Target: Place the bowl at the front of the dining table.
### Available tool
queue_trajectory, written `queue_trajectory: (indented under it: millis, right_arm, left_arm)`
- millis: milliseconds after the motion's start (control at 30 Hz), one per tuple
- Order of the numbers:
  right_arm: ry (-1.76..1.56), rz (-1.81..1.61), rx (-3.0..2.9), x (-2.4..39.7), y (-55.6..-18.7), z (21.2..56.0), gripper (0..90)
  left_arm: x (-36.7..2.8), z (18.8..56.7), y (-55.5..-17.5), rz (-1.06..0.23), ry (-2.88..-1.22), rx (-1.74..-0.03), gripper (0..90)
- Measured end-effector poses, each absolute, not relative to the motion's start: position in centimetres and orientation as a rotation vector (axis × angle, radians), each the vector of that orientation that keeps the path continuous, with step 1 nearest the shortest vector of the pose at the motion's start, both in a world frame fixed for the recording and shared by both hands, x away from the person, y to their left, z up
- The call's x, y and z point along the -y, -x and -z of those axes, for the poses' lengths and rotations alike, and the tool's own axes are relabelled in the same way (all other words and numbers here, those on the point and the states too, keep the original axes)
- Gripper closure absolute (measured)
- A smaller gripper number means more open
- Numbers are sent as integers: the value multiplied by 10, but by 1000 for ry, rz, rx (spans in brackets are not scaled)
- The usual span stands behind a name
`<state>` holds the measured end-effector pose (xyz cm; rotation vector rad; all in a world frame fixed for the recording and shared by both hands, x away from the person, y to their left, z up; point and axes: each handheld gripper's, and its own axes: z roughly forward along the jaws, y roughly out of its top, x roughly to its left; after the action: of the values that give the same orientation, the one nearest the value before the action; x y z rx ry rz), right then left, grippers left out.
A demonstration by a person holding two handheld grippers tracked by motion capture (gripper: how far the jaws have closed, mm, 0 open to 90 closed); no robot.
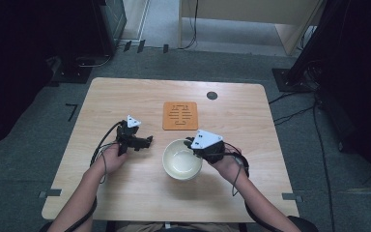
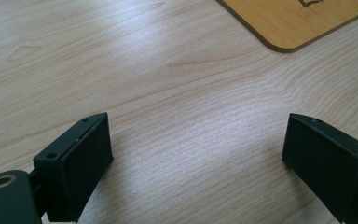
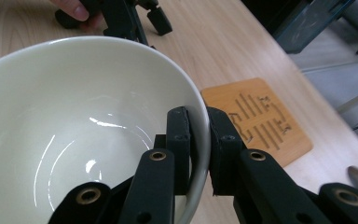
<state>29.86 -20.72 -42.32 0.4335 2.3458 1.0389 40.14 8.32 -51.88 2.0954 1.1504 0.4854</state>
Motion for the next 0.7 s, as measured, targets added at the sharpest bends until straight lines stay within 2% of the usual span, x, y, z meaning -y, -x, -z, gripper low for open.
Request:
queue_trajectory:
  millis: [167,200,300,700]
  right_arm:
    - [-412,-1043,-2319,207,-294,418,836]
    - [-401,-1070,-2311,208,-292,414,865]
    - [-410,-1084,-2307,206,-291,400,871]
    - [-504,-1136,-2331,212,-303,415,840]
  left_arm:
    - [-83,519,-401,-485,-2096,-1150,77]
    - [-83,519,-401,-486,-2097,-1149,76]
    - [-83,519,-401,-485,-2096,-1150,76]
    - [-83,519,-401,-486,-2095,-1151,77]
